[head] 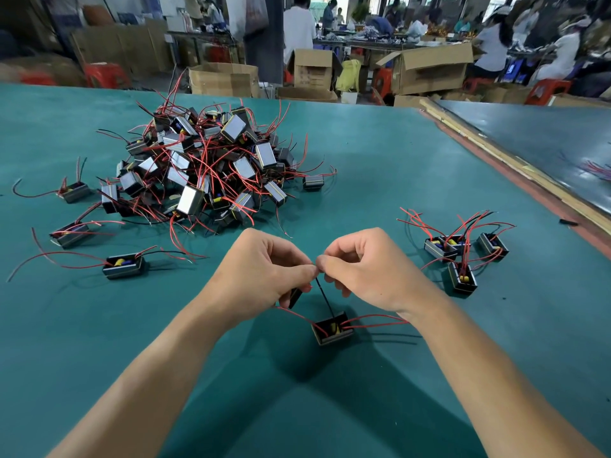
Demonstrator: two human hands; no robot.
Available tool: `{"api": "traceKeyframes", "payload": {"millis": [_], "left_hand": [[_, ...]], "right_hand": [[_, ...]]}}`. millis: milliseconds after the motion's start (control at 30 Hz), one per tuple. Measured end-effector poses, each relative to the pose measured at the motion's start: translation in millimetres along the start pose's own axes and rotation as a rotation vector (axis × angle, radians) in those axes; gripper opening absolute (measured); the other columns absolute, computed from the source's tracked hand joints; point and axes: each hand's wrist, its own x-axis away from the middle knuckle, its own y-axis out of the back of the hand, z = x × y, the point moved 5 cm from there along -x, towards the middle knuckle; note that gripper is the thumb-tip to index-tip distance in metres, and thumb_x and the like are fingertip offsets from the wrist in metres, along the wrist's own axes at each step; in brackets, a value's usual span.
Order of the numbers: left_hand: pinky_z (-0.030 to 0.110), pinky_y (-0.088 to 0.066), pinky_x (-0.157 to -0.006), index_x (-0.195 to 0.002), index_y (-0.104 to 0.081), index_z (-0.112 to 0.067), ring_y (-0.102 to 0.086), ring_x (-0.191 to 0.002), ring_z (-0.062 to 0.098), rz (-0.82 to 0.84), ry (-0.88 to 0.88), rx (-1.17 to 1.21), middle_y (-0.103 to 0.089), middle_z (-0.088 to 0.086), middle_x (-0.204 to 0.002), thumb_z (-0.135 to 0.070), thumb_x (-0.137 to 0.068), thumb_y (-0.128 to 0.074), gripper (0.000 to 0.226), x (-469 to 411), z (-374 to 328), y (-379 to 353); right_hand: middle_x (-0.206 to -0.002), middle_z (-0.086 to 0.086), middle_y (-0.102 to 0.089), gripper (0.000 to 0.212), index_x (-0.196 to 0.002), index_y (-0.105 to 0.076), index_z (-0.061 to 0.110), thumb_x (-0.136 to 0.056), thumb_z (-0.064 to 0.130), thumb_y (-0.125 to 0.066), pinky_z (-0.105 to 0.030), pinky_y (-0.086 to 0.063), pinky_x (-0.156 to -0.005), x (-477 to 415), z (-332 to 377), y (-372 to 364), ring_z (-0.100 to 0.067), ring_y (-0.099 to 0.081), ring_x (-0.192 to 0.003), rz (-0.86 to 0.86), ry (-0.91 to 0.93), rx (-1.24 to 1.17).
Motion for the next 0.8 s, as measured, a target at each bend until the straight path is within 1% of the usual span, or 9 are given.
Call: {"api": "traceKeyframes", "payload": {"millis": [133,200,300,367,467,567,633,733,800], "left_hand": [[0.018,-0.036,-0.039,-0.066,-0.075,-0.013,-0.049,-0.039,0.012,0.017,-0.019,-0.037,-0.070,0.005,-0.059,-0.011,-0.083,-0.074,0.018,1.9,-1.6,-0.4],[0.018,-0.037,-0.040,-0.066,-0.076,-0.015,-0.049,-0.040,0.012,0.035,-0.021,-0.056,-0.070,0.004,-0.060,-0.011,-0.083,-0.075,0.017,2.4,-1.9,-1.8],[0.017,-0.036,-0.041,-0.068,-0.076,-0.014,-0.049,-0.039,0.012,0.067,0.007,-0.023,-0.071,0.005,-0.061,-0.012,-0.083,-0.075,0.015,1.8,-0.6,-1.5],[0.016,-0.035,-0.040,-0.067,-0.076,-0.014,-0.049,-0.039,0.011,0.108,0.049,0.047,-0.071,0.005,-0.063,-0.012,-0.082,-0.075,0.015,1.2,0.4,-1.0],[0.014,-0.032,-0.038,-0.065,-0.075,-0.017,-0.046,-0.038,0.009,0.232,0.180,0.218,-0.068,0.004,-0.063,-0.019,-0.071,-0.076,0.006,2.0,3.3,-2.7],[0.014,-0.031,-0.037,-0.066,-0.074,-0.019,-0.044,-0.037,0.007,0.313,0.260,0.296,-0.066,0.003,-0.063,-0.023,-0.061,-0.079,0.008,3.8,5.4,-3.5],[0.014,-0.031,-0.038,-0.066,-0.075,-0.017,-0.044,-0.037,0.009,0.279,0.212,0.278,-0.066,0.004,-0.062,-0.016,-0.062,-0.083,0.010,2.8,3.4,-1.9],[0.016,-0.032,-0.038,-0.066,-0.075,-0.013,-0.046,-0.037,0.011,0.207,0.088,0.214,-0.068,0.007,-0.060,-0.010,-0.075,-0.078,0.010,2.2,-2.4,-2.2],[0.016,-0.033,-0.038,-0.067,-0.076,-0.011,-0.047,-0.038,0.012,0.182,0.019,0.166,-0.069,0.008,-0.061,-0.006,-0.079,-0.074,0.013,3.0,-4.9,-3.6]], "right_hand": [[-0.058,0.001,-0.067,0.019,-0.068,-0.072,0.009,-0.085,0.017,-0.067,-0.025,-0.051,-0.050,-1.4,-2.9,-1.9,-0.011,-0.056,-0.049,0.022,-0.043,-0.028],[-0.058,0.001,-0.067,0.018,-0.068,-0.072,0.008,-0.084,0.015,-0.068,-0.026,-0.051,-0.051,-1.3,-3.4,-1.7,-0.011,-0.056,-0.049,0.041,-0.045,-0.021],[-0.058,0.003,-0.064,0.016,-0.070,-0.072,0.010,-0.084,0.012,-0.066,-0.035,-0.052,-0.055,0.5,2.1,0.3,-0.013,-0.055,-0.053,0.059,0.030,0.004],[-0.061,0.005,-0.062,0.017,-0.073,-0.069,0.012,-0.089,0.008,-0.063,-0.035,-0.054,-0.058,3.4,10.6,0.9,-0.011,-0.055,-0.058,0.069,0.141,0.047],[-0.073,-0.007,-0.061,0.021,-0.079,-0.063,0.017,-0.094,0.003,-0.059,-0.024,-0.053,-0.060,7.3,20.7,-2.0,-0.012,-0.053,-0.066,0.093,0.265,0.044],[-0.076,-0.016,-0.062,0.019,-0.080,-0.066,0.016,-0.093,0.003,-0.062,-0.033,-0.051,-0.062,7.9,23.2,-0.2,-0.027,-0.053,-0.067,0.075,0.302,-0.001],[-0.072,-0.018,-0.061,0.011,-0.079,-0.069,0.010,-0.090,0.009,-0.066,-0.033,-0.052,-0.059,7.5,22.7,2.9,-0.025,-0.053,-0.064,0.079,0.270,-0.069],[-0.062,-0.004,-0.059,0.016,-0.073,-0.070,0.012,-0.084,0.023,-0.067,-0.025,-0.050,-0.057,6.7,17.7,4.2,-0.015,-0.055,-0.060,0.117,0.143,-0.173],[-0.060,0.001,-0.060,0.017,-0.072,-0.070,0.011,-0.086,0.020,-0.070,-0.024,-0.050,-0.055,6.3,13.3,3.1,-0.013,-0.055,-0.056,0.154,0.068,-0.178]]}}
